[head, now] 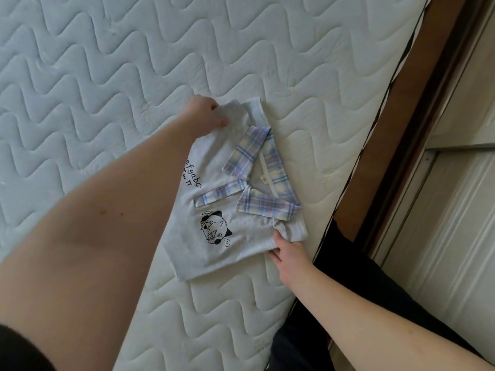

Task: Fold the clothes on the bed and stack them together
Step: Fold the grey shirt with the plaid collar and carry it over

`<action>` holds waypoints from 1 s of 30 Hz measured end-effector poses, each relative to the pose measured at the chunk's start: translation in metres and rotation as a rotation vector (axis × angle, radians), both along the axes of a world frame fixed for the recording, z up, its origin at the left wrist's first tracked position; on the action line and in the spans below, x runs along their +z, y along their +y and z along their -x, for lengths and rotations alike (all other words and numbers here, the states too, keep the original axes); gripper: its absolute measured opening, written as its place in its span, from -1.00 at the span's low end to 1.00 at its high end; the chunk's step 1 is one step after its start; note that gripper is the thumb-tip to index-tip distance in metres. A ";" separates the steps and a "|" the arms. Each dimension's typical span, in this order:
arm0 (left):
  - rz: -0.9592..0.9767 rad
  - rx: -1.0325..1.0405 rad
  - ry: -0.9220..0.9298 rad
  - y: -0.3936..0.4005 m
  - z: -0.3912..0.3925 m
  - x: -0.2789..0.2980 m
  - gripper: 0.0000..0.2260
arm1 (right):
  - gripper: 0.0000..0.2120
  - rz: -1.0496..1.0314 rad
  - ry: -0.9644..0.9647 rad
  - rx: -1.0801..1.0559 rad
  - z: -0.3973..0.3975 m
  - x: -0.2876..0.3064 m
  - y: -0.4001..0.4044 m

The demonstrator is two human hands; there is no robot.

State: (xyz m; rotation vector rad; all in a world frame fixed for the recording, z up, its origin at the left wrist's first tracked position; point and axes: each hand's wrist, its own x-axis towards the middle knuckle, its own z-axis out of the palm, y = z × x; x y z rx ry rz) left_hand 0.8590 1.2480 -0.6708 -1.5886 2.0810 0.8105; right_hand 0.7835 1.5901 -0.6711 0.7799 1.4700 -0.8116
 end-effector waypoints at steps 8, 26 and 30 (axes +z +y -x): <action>0.002 0.082 0.086 0.014 0.002 0.002 -0.54 | -0.81 -0.047 0.016 0.109 -0.008 -0.003 -0.007; -0.003 0.507 0.501 0.121 -0.085 0.109 -0.81 | -0.86 0.589 0.149 0.417 0.089 0.082 -0.056; -0.041 0.920 0.794 0.180 -0.101 0.162 -0.89 | -0.80 0.732 0.270 0.562 0.109 0.129 -0.058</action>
